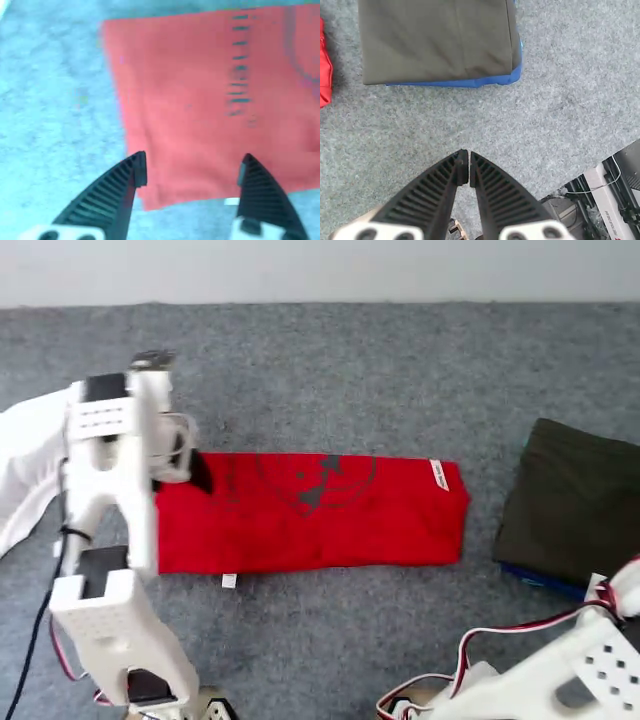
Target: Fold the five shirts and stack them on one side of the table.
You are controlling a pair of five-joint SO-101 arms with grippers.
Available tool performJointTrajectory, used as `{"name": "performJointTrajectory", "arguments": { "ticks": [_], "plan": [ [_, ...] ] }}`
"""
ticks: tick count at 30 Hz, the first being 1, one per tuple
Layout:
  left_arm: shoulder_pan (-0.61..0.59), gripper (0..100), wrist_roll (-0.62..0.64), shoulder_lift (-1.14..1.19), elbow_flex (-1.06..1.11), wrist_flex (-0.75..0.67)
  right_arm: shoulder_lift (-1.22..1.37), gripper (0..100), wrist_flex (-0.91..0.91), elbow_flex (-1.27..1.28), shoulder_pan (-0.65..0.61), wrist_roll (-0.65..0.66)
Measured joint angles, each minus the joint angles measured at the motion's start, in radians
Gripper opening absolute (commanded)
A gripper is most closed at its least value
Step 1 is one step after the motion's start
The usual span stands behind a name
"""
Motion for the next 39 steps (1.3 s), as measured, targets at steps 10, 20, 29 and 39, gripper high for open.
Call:
{"name": "performJointTrajectory", "arguments": {
  "ticks": [10,20,29,39],
  "plan": [
    [-0.115,30,-0.089,0.258,-0.021,-0.031,0.0,1.4,0.0,0.0,0.0,0.0],
    [-0.071,6,-0.002,0.439,-0.184,-0.025,0.0,1.4,0.0,0.0,0.0,0.0],
    [-0.003,1,-0.026,0.437,-0.216,-0.025,0.0,1.3,0.0,0.0,0.0,0.0],
    [-0.078,1,-0.028,0.376,-0.376,0.034,-0.005,1.3,0.0,0.017,0.0,0.0]
  ]
}}
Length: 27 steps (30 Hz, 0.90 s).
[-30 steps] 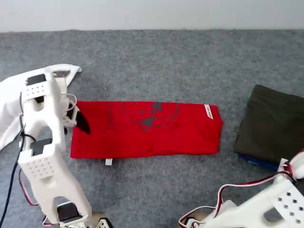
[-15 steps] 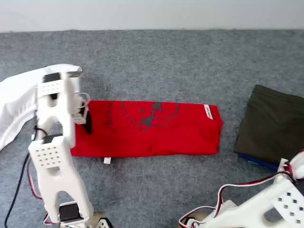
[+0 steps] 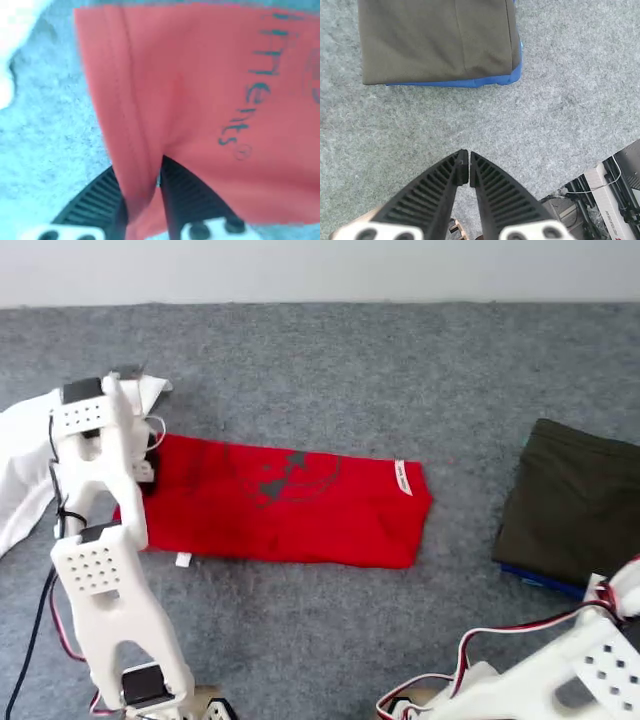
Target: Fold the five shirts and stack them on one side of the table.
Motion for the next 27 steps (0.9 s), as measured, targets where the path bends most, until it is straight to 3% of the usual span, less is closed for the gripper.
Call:
{"name": "performJointTrajectory", "arguments": {
  "ticks": [9,18,27],
  "plan": [
    [0.143,1,0.0,-0.292,0.144,0.006,-0.11,1.5,0.0,0.014,0.0,0.002],
    [0.485,1,0.114,-0.529,0.241,0.009,-0.241,1.5,0.0,0.135,-0.04,0.005],
    [0.818,1,0.203,-0.542,0.242,-0.015,-0.336,1.5,0.0,0.187,-0.046,0.005]
  ]
}}
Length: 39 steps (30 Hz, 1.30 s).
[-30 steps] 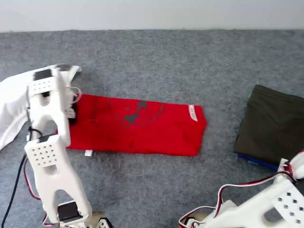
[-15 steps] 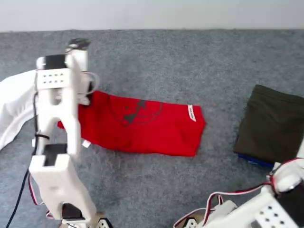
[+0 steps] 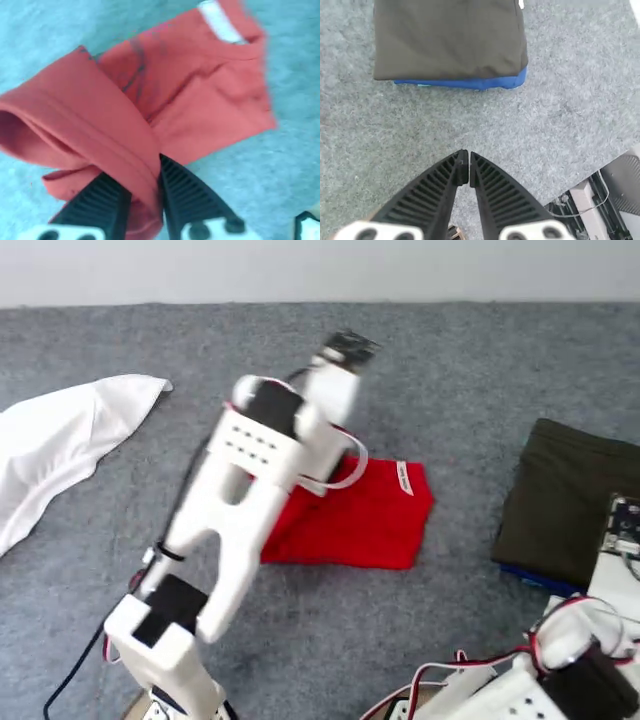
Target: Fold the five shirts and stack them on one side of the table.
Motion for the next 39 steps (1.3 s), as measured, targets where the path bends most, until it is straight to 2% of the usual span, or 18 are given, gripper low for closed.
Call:
{"name": "performJointTrajectory", "arguments": {
  "ticks": [7,13,16,20,23,27,29,34,39],
  "plan": [
    [0.14,1,0.012,0.051,0.0,-0.097,-0.002,1.5,0.0,0.0,0.0,0.0],
    [0.172,2,0.017,0.13,0.0,-0.186,-0.002,1.5,0.0,0.0,0.0,0.0],
    [0.172,10,0.017,0.144,0.0,-0.203,-0.002,1.5,0.0,0.0,0.0,0.0],
    [0.173,20,0.017,0.144,0.0,-0.203,-0.002,1.5,0.0,0.0,0.0,0.0],
    [0.173,20,0.017,0.144,-0.005,-0.192,-0.002,1.5,0.0,0.0,0.0,0.0],
    [0.173,20,0.0,0.144,-0.068,-0.11,-0.002,1.5,0.0,0.0,0.0,0.0],
    [0.172,16,-0.006,0.144,-0.095,-0.071,-0.002,1.5,0.0,0.0,0.0,0.0],
    [0.071,1,-0.011,0.147,-0.126,-0.023,-0.002,1.5,0.0,0.0,0.0,0.0],
    [-0.084,1,-0.072,0.242,-0.13,-0.041,-0.002,1.5,0.0,0.0,0.0,0.0]
  ]
}}
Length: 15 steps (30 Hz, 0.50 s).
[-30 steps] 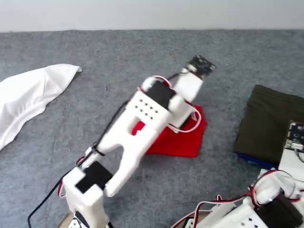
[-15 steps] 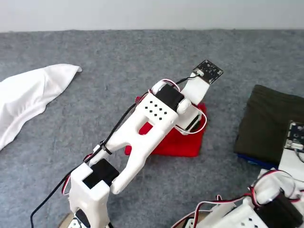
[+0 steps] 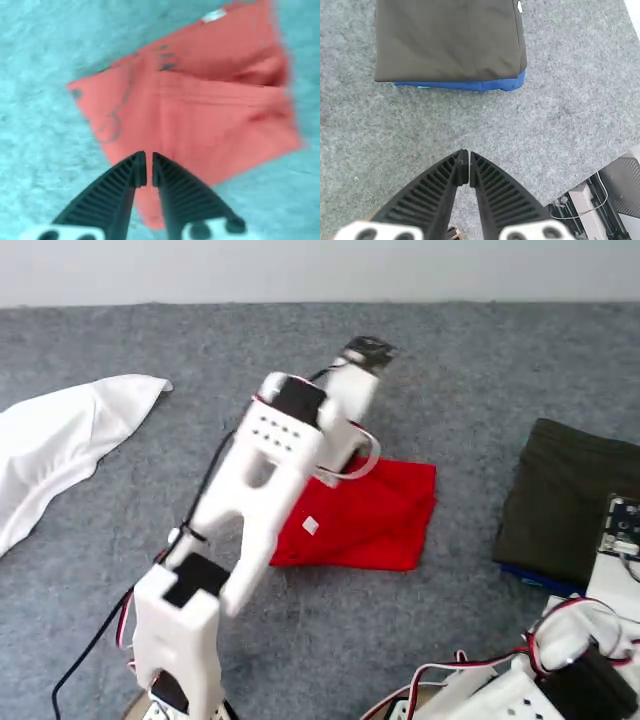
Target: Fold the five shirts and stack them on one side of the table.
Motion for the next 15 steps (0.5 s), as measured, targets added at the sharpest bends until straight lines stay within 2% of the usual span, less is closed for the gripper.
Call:
{"name": "performJointTrajectory", "arguments": {
  "ticks": [8,15],
  "plan": [
    [-0.031,1,-0.037,0.232,-0.002,-0.054,0.0,1.5,0.0,0.0,0.0,0.002],
    [0.092,1,-0.037,0.301,-0.003,-0.048,0.0,1.5,0.0,0.0,0.0,0.002]
  ]
}}
